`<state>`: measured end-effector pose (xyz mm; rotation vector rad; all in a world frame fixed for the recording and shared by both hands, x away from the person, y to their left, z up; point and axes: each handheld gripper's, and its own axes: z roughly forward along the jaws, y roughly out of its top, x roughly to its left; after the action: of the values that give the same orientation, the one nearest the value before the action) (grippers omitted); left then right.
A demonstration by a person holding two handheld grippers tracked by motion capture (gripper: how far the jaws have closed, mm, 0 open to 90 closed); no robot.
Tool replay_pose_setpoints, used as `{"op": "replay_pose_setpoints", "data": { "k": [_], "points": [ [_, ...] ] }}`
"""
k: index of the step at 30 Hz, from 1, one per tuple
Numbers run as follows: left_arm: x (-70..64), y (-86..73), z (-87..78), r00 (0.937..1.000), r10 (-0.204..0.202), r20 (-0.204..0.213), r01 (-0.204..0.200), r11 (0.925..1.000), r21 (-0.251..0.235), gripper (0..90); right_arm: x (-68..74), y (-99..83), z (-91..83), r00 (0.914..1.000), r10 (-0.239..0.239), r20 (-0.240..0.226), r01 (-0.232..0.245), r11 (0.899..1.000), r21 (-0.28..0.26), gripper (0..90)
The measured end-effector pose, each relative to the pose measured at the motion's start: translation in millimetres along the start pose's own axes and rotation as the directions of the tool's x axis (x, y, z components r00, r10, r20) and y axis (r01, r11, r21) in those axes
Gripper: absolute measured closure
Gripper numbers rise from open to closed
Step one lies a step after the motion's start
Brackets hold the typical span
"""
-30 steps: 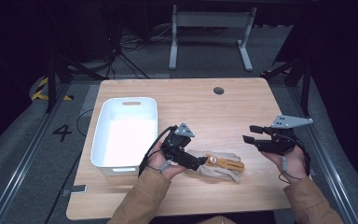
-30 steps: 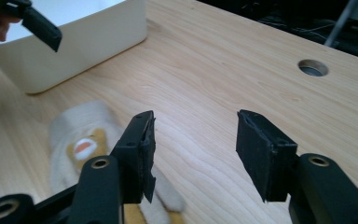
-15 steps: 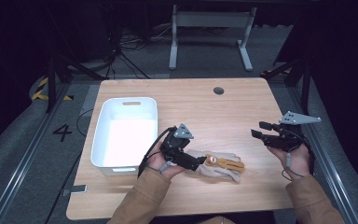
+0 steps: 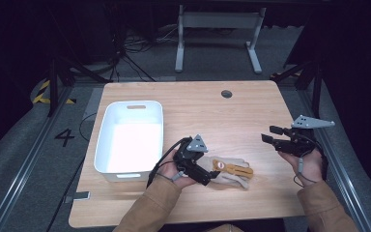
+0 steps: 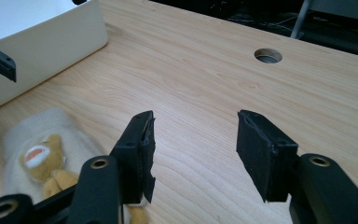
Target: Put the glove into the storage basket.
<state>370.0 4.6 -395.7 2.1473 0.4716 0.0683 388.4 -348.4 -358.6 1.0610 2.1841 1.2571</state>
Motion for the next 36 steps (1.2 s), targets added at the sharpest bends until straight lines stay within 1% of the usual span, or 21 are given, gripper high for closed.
{"op": "replay_pose_setpoints", "data": {
  "k": [3,4,5,7,10,11,14,18,20,21,22,23,24,26,28,29,31,32,33,36],
  "points": [
    [3.3,-3.1,4.0,0.9999,-0.007,0.011,0.007,1.0,-0.004,0.0,0.2,-0.1,0.5,1.0,-0.003,-0.006,0.003,1.0,0.001,46.8],
    [6.1,-4.5,8.0,0.9998,-0.013,0.016,0.013,0.9999,0.001,0.0,0.2,-0.1,0.9,0.9999,-0.006,-0.011,0.006,1.0,0.003,46.7],
    [6.8,-5.2,10.1,0.9998,-0.011,0.016,0.01,0.9999,0.005,0.0,0.4,-0.2,1.2,0.9999,-0.005,-0.015,0.005,1.0,0.003,46.7],
    [7.0,-5.6,15.8,1.0,0.006,-0.003,-0.006,0.9992,0.04,0.0,0.8,-0.4,1.6,0.9998,-0.007,-0.016,0.007,1.0,0.004,46.6],
    [8.9,-6.6,22.6,0.9998,0.02,-0.007,-0.02,0.9974,0.07,0.0,1.1,-0.6,2.8,0.9998,-0.003,-0.017,0.003,1.0,0.011,45.9],
    [8.9,-6.6,22.6,0.9998,0.02,-0.007,-0.02,0.9974,0.07,0.0,1.1,-0.6,2.8,0.9998,-0.003,-0.017,0.003,1.0,0.011,45.9],
    [13.3,-9.0,29.7,0.9994,0.027,-0.02,-0.025,0.9948,0.099,0.0,2.1,-0.9,4.4,0.9997,-0.009,-0.025,0.01,1.0,0.018,45.9],
    [17.6,-10.6,34.6,0.9997,0.018,-0.015,-0.016,0.9936,0.112,0.0,2.8,-1.3,5.7,0.9996,-0.009,-0.026,0.01,1.0,0.021,45.9],
    [22.1,-11.9,38.4,0.9999,0.017,-0.001,-0.017,0.9924,0.122,0.0,3.0,-1.7,6.5,0.9995,-0.011,-0.03,0.012,1.0,0.027,45.8],
    [22.1,-11.9,38.4,0.9999,0.017,-0.001,-0.017,0.9924,0.122,0.0,3.1,-1.9,6.8,0.9995,-0.012,-0.03,0.012,1.0,0.028,45.8],
    [25.2,-13.5,41.4,0.9994,0.029,0.016,-0.031,0.9912,0.128,0.0,3.1,-1.9,7.1,0.9995,-0.011,-0.03,0.012,0.999,0.031,45.8],
    [25.2,-13.5,41.4,0.9994,0.029,0.016,-0.031,0.9912,0.128,0.0,3.1,-1.9,7.1,0.9995,-0.011,-0.03,0.012,0.999,0.031,45.8],
    [29.8,-15.5,43.5,0.9984,0.048,0.03,-0.052,0.9877,0.147,0.0,3.0,-2.2,7.6,0.9995,-0.012,-0.028,0.013,0.999,0.034,45.8],
    [31.9,-17.0,44.4,0.9978,0.045,0.048,-0.052,0.9887,0.14,0.0,3.1,-2.5,8.1,0.9995,-0.011,-0.031,0.012,0.999,0.034,45.8],
    [31.3,-17.1,45.7,0.9973,0.049,0.055,-0.056,0.9883,0.142,0.0,3.3,-2.8,8.7,0.9994,-0.015,-0.031,0.016,0.999,0.036,45.8],
    [29.5,-17.3,48.3,0.9959,0.06,0.068,-0.07,0.9855,0.155,0.0,3.4,-3.0,8.9,0.9994,-0.014,-0.031,0.015,0.999,0.037,45.8],
    [26.9,-17.9,52.3,0.9951,0.07,0.07,-0.082,0.9802,0.18,0.0,3.4,-3.4,9.7,0.9993,-0.012,-0.035,0.013,0.999,0.041,45.8],
    [26.9,-17.9,52.3,0.9951,0.07,0.07,-0.082,0.9802,0.18,0.0,3.6,-3.5,10.0,0.9993,-0.013,-0.036,0.014,0.999,0.043,45.8],
    [25.5,-19.1,55.4,0.9945,0.077,0.071,-0.09,0.9752,0.202,0.0,3.9,-3.5,10.0,0.9992,-0.015,-0.036,0.016,0.999,0.043,45.8],
    [24.0,-21.1,56.9,0.9922,0.082,0.094,-0.101,0.9712,0.216,0.0,4.5,-3.1,9.4,0.9992,-0.015,-0.036,0.017,0.999,0.039,45.7]
  ]
}}
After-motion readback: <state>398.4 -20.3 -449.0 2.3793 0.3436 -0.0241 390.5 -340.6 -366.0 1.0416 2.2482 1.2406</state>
